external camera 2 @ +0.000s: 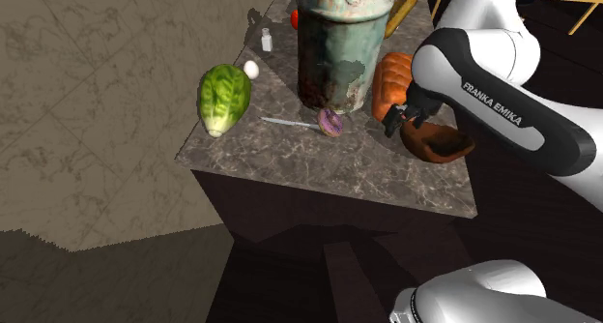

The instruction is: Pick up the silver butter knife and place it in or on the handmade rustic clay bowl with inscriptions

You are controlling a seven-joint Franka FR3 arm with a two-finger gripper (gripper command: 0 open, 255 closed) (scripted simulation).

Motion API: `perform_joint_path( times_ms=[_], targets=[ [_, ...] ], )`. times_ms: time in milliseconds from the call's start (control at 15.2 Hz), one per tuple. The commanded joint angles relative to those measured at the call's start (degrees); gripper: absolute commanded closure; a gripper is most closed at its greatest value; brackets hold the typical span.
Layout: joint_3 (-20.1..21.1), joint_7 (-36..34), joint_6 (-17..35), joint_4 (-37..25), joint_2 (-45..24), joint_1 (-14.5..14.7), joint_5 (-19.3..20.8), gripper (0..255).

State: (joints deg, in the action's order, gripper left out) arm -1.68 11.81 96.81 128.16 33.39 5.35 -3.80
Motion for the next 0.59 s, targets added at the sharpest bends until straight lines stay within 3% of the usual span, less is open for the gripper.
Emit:
perform_joint_path(
  times_ms=[0,528],
  targets=[
    [0.21,2.94,1.98,-2.27,-4.11,1.26,0.35,0],
    [2.54,12.72,8.68,-11.35,-19.36,5.75,1.64,0]
  ],
)
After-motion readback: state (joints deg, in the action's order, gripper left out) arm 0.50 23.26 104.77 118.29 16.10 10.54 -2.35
